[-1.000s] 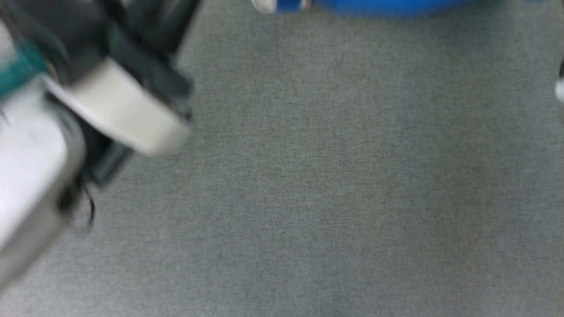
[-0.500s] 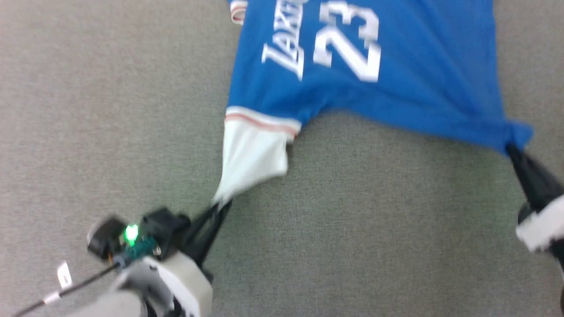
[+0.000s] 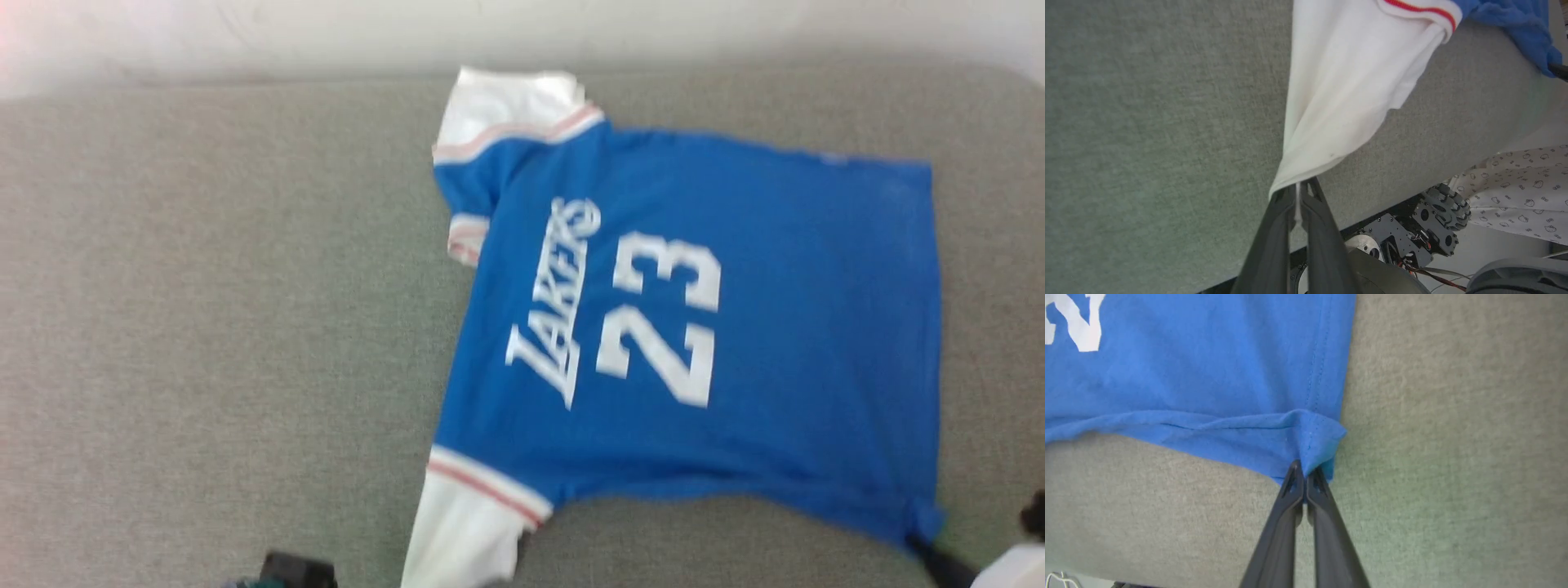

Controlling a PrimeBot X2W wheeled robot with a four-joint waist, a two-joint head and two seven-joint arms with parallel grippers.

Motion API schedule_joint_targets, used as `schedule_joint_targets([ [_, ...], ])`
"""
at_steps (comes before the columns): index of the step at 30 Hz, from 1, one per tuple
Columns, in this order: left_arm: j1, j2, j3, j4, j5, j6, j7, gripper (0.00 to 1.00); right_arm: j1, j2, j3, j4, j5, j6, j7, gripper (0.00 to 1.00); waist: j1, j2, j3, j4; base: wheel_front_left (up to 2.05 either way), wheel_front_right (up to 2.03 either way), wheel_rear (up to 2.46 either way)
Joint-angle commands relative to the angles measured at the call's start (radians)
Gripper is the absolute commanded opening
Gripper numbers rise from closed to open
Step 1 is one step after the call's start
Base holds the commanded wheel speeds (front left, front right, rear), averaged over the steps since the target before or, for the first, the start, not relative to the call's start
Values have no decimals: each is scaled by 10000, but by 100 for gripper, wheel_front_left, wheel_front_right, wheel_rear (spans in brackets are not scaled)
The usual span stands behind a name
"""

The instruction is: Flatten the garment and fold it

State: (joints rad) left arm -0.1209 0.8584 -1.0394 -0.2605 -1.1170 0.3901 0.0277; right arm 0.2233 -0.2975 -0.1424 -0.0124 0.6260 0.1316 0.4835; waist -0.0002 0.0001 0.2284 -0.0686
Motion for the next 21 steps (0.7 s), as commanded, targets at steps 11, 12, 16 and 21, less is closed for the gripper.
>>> schedule_joint_targets([
  [11, 1378, -83, -148, 525, -1241, -185, -9, 0, 1812, -334, 785, 88, 303, -9, 1532, 0, 2, -1, -1022, 188, 0, 0, 0],
  [12, 1451, -58, -146, 531, -1299, -180, -15, 0, 1934, -347, 789, 60, 370, -9, 1630, 0, 2, -1, -1054, 196, 0, 0, 0],
  [16, 1750, 110, -40, 374, -1525, -152, -175, 0, 2267, -398, 656, -185, 583, -9, 1918, 0, 2, -1, -1190, 231, 0, 0, 0],
  [21, 1438, 594, 467, -57, -1109, 16, -779, 0, 2014, -537, 329, -863, 492, -9, 1633, 0, 2, -1, -1300, 325, 0, 0, 0],
])
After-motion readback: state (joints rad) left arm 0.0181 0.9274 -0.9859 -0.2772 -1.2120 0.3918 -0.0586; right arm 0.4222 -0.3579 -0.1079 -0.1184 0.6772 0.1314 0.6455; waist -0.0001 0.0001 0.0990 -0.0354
